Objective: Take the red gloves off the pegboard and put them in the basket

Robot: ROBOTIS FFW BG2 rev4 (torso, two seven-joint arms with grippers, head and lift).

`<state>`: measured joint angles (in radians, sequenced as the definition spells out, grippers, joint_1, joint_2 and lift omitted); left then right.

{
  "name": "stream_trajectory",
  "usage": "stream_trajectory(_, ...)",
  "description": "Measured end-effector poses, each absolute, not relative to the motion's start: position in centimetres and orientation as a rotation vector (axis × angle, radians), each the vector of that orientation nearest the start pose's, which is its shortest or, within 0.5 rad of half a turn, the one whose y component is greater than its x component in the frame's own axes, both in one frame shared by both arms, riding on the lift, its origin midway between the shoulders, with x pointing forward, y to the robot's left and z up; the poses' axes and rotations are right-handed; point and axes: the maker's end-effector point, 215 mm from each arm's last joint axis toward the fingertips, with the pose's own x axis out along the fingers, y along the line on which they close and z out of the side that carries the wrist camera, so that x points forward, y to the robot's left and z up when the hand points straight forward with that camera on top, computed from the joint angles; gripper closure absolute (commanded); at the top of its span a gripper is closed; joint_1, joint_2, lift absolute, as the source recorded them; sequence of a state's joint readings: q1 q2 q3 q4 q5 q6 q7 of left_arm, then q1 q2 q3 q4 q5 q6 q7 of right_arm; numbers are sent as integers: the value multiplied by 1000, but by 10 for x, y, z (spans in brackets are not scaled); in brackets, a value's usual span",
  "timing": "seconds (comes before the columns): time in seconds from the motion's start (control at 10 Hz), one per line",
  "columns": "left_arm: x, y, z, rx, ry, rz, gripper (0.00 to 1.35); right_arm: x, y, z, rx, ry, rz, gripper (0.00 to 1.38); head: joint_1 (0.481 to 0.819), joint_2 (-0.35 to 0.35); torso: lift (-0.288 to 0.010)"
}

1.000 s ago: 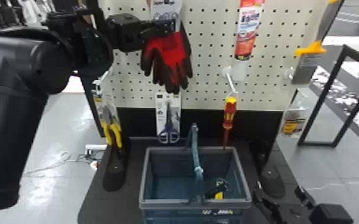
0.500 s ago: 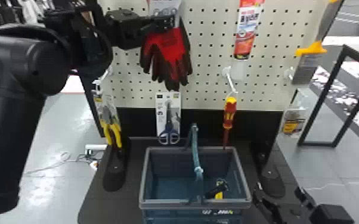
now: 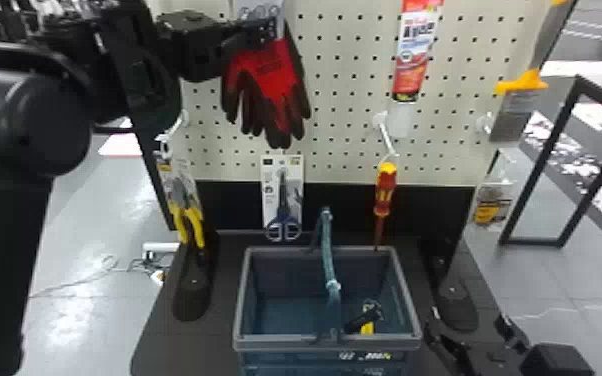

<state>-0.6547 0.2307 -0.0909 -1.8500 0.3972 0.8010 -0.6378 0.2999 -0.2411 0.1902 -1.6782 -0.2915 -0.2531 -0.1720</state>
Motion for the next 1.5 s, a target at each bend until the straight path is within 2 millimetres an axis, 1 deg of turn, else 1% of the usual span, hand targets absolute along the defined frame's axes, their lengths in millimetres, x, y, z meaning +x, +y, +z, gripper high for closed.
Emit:
stream_trajectory(0.3, 604, 86, -13, -30, -114, -853, 1217, 486, -228, -390, 116, 5, 16, 121, 549, 0, -100)
stream_trajectory(0.6, 595, 98, -40, -116, -84, -820, 1217, 486, -228, -390, 116, 6, 19, 121, 549, 0, -100)
stream_trajectory(0.8, 589, 111, -58, -176, -73, -773, 1217, 486, -227, -390, 116, 6, 19, 121, 549, 0, -100)
stream_trajectory(1.0, 585, 120, -88, -247, -38, -740, 1219, 485, -227, -390, 116, 6, 20, 121, 549, 0, -100)
stream_trajectory(1.3, 582, 138, -147, -355, 27, -648, 1219, 486, -224, -389, 117, 5, 25, 121, 549, 0, -100)
stream_trajectory(1.5, 582, 141, -187, -434, 58, -606, 1219, 486, -222, -389, 118, 5, 27, 121, 549, 0, -100)
